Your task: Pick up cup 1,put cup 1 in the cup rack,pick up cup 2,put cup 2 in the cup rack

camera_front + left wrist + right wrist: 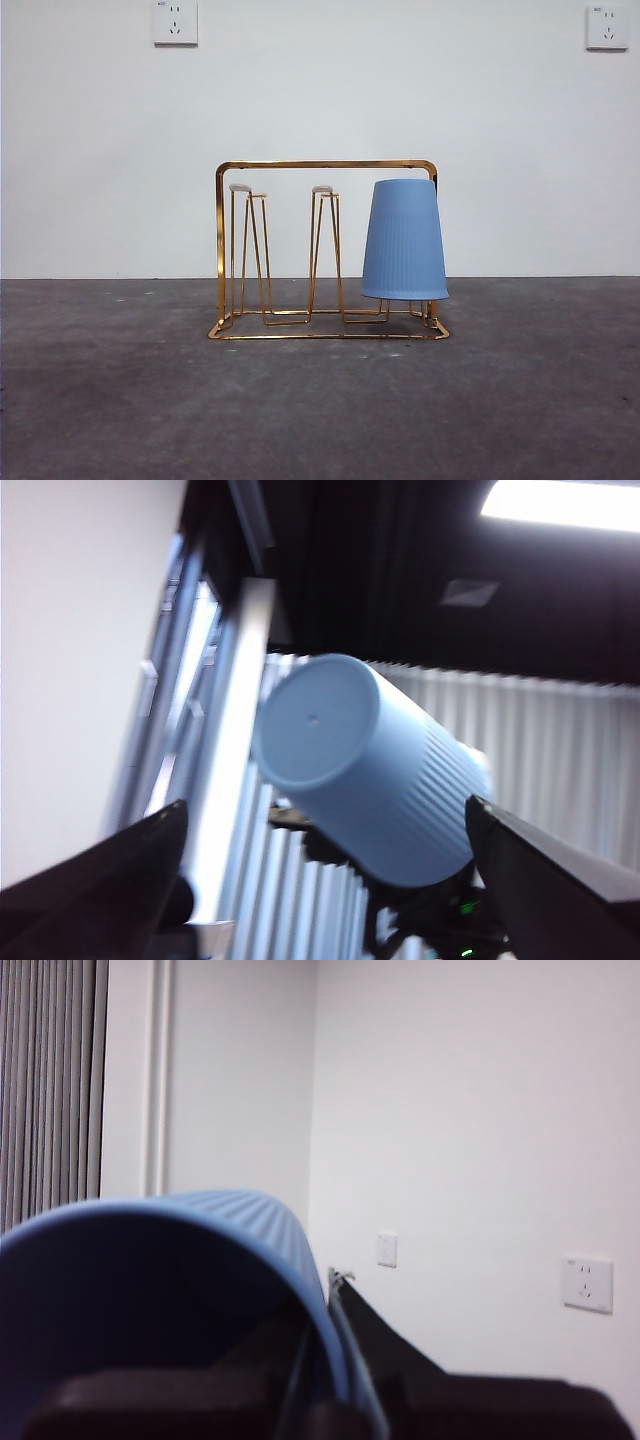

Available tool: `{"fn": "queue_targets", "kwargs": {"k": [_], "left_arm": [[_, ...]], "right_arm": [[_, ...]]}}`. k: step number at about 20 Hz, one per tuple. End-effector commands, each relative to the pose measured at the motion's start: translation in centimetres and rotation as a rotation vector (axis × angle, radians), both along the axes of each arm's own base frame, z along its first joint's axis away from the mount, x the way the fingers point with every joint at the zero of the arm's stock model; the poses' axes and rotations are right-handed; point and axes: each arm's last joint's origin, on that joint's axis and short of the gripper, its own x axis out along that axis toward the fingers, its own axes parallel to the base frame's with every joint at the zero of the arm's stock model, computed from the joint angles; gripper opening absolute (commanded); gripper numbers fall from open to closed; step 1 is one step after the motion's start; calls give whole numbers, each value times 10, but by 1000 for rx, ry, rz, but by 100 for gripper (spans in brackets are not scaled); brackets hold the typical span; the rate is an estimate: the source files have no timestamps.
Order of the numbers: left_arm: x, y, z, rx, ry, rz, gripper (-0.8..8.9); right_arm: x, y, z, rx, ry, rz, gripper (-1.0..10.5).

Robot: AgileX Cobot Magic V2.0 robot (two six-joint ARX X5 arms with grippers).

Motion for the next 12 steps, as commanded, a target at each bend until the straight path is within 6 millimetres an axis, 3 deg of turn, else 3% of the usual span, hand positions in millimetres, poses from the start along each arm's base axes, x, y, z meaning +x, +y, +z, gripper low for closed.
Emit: {"fn": "queue_targets", "kwargs": {"k": [1,12], "left_arm": [[5,-8,0,-64,32,-94,472],[22,-29,-9,-151,30,-170,472]], "right_arm": [[3,4,-1,-8,-17,13,-12],[15,16,-2,-16,-28,42,-12]]}}
